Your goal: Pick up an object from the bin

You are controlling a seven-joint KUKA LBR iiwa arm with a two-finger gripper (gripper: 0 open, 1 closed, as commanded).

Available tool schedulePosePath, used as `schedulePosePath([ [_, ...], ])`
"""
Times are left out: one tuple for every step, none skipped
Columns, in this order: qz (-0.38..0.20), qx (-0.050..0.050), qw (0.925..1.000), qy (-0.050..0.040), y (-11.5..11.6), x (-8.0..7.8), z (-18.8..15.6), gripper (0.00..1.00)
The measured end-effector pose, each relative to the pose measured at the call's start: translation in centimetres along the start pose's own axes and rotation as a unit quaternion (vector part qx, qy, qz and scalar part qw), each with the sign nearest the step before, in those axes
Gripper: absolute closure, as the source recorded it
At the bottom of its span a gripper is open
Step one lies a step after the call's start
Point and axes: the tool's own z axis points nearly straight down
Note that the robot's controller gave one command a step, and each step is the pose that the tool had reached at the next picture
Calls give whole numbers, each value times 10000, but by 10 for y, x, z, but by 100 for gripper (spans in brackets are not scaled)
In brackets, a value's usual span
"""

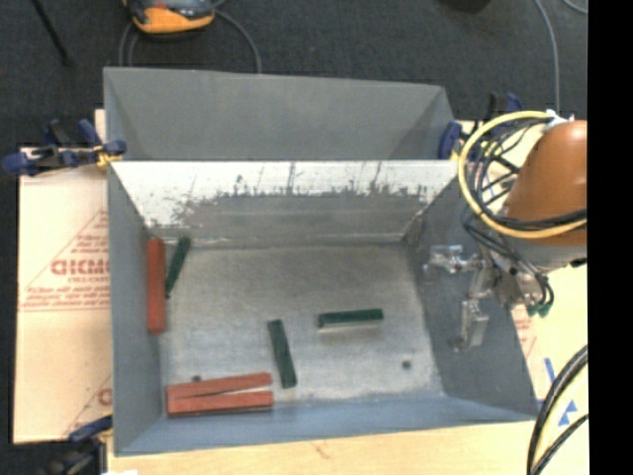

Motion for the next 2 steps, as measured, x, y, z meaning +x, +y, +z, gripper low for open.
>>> schedulePosePath([
  [-1093,-29,9940,-1,22,4,68,0],
  [-867,-42,9962,38,31,16,97,0],
])
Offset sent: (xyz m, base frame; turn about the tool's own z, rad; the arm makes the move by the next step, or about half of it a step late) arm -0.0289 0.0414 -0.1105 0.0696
